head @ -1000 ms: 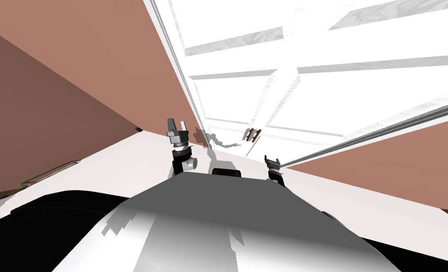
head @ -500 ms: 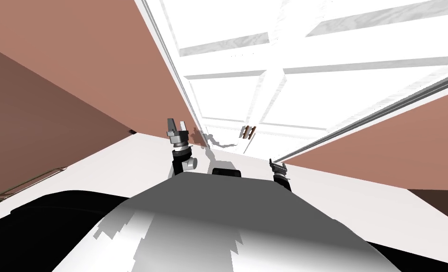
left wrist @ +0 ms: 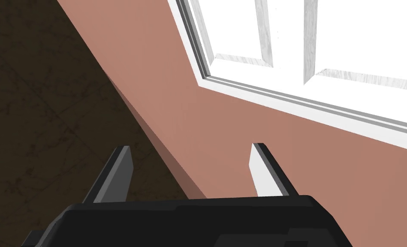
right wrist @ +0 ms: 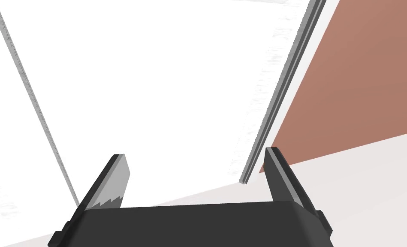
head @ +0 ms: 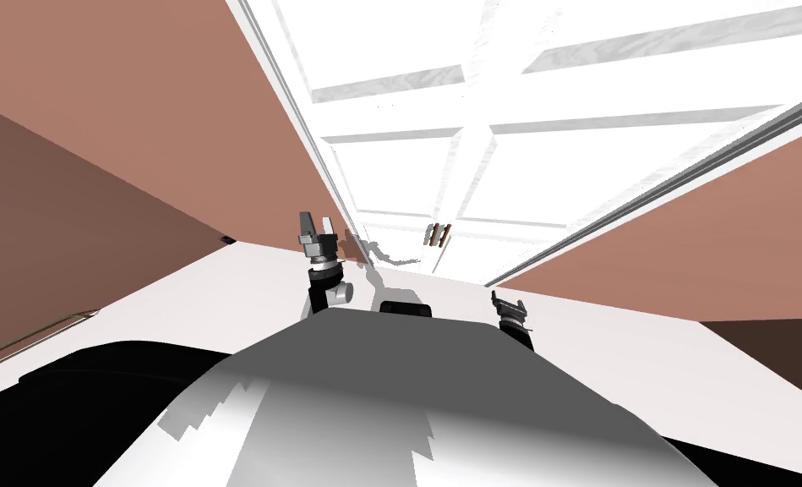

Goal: Pull the door open

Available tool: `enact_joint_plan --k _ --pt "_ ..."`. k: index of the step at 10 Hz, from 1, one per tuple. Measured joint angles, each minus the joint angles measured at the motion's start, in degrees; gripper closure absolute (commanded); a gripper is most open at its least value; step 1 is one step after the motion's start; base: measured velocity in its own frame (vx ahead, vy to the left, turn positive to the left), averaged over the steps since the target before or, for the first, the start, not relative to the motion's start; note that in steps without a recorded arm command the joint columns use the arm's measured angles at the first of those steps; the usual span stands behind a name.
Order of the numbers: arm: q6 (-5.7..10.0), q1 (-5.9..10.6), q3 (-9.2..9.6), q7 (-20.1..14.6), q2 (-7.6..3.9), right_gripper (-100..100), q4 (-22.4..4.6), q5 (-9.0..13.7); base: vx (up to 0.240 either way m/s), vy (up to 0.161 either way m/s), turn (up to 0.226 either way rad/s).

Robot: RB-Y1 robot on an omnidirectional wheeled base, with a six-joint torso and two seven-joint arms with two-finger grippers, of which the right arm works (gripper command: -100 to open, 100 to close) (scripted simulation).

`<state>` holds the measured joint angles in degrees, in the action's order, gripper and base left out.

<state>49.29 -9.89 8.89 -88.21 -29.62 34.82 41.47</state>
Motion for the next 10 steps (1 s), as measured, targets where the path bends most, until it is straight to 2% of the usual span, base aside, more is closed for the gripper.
enact_joint_plan --k 2,4,5,6,8,10 --pt "-0.38 -0.01 -0.58 0.35 -0.01 -100 0.21 0.24 0.156 -0.021 0.053" --pt "-0.53 1.16 -0.39 0.48 0.53 -100 0.21 0.07 0.176 0.003 0.101" --pt "-0.15 2.33 0.08 0.10 0.93 -100 -0.82 -0.25 0.169 -0.013 0.057" --pt "-0.11 2.55 0.21 0.03 1.15 -100 -0.32 -0.33 0.185 -0.018 0.106" --pt "-1.21 2.43 0.36 1.11 2.02 -100 3.48 -0.38 0.173 0.025 0.103" --pt "-0.92 4.68 1.12 0.86 2.96 -100 2.28 -0.86 0.162 0.004 0.148"
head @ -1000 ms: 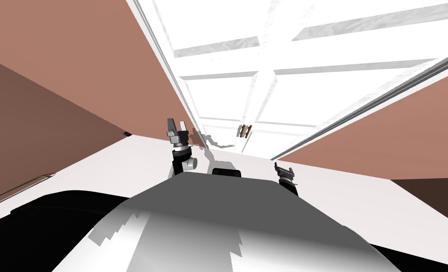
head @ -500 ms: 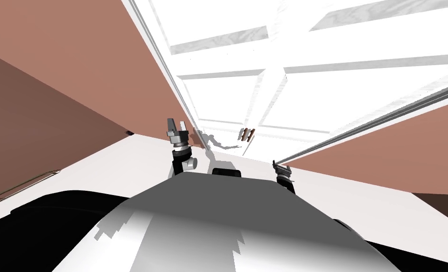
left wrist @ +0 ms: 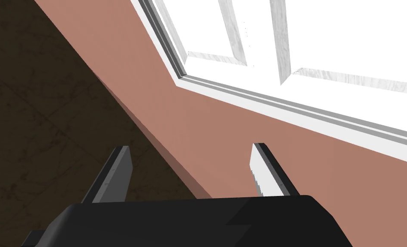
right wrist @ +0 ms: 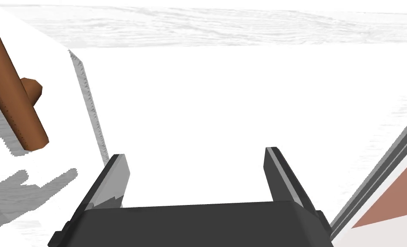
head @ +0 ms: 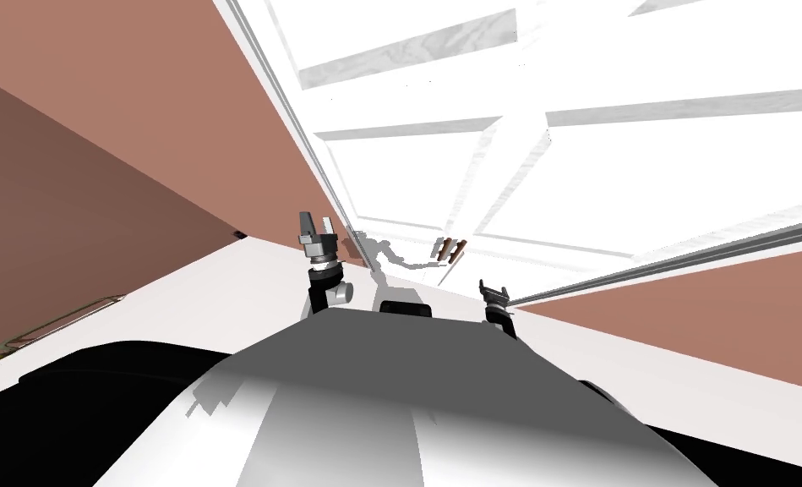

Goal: Pull the door open

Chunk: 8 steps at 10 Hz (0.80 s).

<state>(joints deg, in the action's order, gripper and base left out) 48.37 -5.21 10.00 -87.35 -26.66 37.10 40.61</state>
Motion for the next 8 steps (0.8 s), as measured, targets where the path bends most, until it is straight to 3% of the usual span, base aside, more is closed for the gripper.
enact_joint_plan --k 1,2,3,4,6,7,8 --pt "-0.88 -0.84 -0.09 0.89 0.45 -100 3.56 0.11 0.144 0.002 0.055" --pt "-1.24 -0.28 0.10 1.23 0.79 -100 3.95 -0.01 0.054 0.006 -0.028" --pt "-0.38 1.08 0.65 0.37 0.93 -100 1.73 -0.37 0.131 0.036 0.147" --pt "-0.77 1.30 0.75 0.77 1.56 -100 3.46 -0.40 0.134 0.022 0.111" --pt "-0.42 2.73 1.60 0.60 2.52 -100 3.33 -0.94 0.187 0.065 0.138" --pt "-0.40 3.48 2.08 0.37 2.85 -100 3.54 -1.19 0.152 0.056 -0.030" --pt "0.18 4.24 2.63 -0.13 3.40 -100 2.06 -1.50 0.036 0.022 -0.021"
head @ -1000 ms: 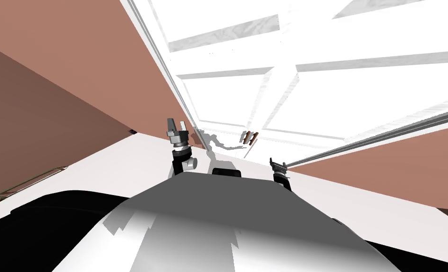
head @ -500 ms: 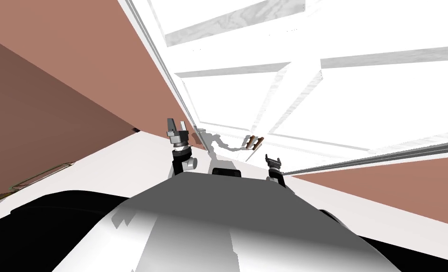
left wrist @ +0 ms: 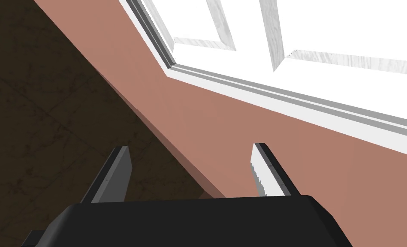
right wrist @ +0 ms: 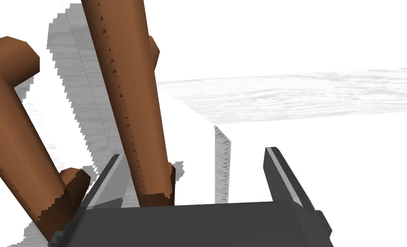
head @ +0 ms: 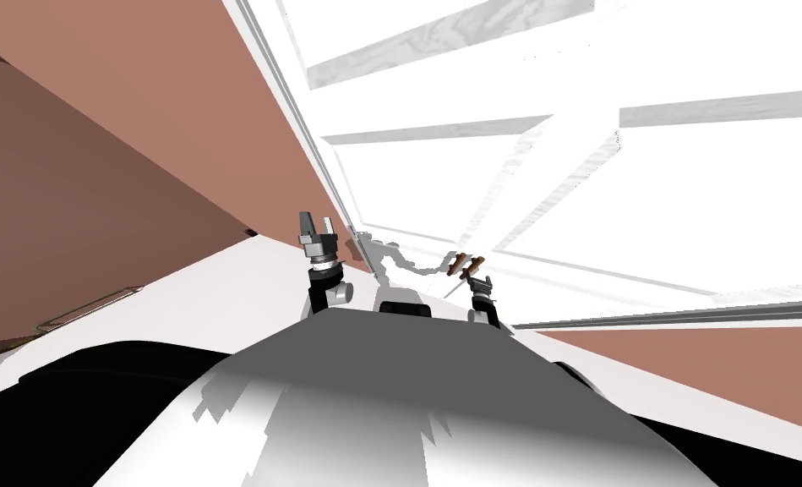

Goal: Pull the door open

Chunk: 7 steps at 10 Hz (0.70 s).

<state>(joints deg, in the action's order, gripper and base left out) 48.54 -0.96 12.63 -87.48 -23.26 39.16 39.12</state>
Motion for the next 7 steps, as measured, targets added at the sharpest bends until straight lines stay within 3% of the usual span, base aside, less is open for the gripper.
enact_joint_plan --k 1,7 --pt "0.19 0.01 0.06 -0.13 0.06 100 -0.24 -0.03 -0.021 0.006 0.023" --pt "0.02 0.04 0.51 -0.02 0.56 100 0.22 -0.24 -0.023 0.003 0.004"
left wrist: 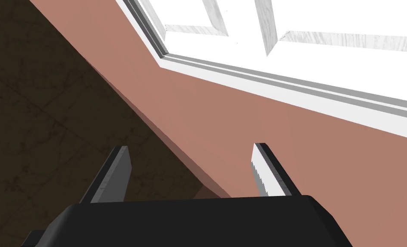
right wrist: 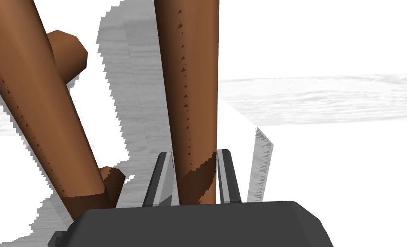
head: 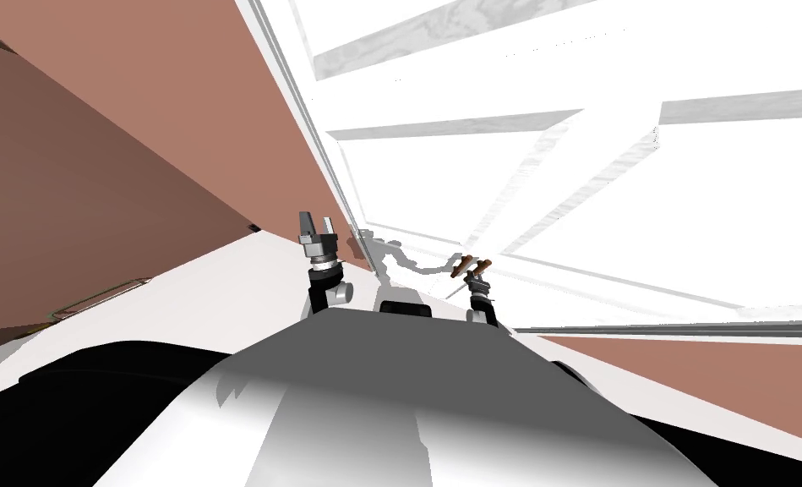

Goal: Pull the door open

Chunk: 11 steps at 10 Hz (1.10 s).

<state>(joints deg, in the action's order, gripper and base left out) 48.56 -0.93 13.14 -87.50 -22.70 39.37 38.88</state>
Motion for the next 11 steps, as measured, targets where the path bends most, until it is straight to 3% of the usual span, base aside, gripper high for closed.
enact_joint_plan --k 1,3,4,7,8,10,11 --pt "0.39 0.03 -0.01 -0.01 0.04 100 -0.26 -0.02 -0.161 -0.036 -0.048" --pt "1.99 1.52 0.46 -1.55 -0.13 100 -4.15 -0.30 -0.078 -0.008 -0.017" --pt "1.50 0.36 0.20 -1.16 -0.18 100 -2.80 -0.11 -0.023 0.000 -0.025" --pt "0.98 -0.78 -0.07 -0.31 -0.13 100 -1.31 0.07 -0.049 -0.019 -0.021" --pt "-0.23 -2.60 -0.83 0.69 -0.73 100 1.81 0.60 -0.123 -0.040 -0.013" --pt "-0.13 -2.52 -0.52 0.57 -0.60 100 1.25 0.48 -0.040 0.013 -0.011" --pt "0.53 -1.85 -0.24 -0.04 -0.44 100 -0.66 0.30 -0.097 0.000 -0.003"
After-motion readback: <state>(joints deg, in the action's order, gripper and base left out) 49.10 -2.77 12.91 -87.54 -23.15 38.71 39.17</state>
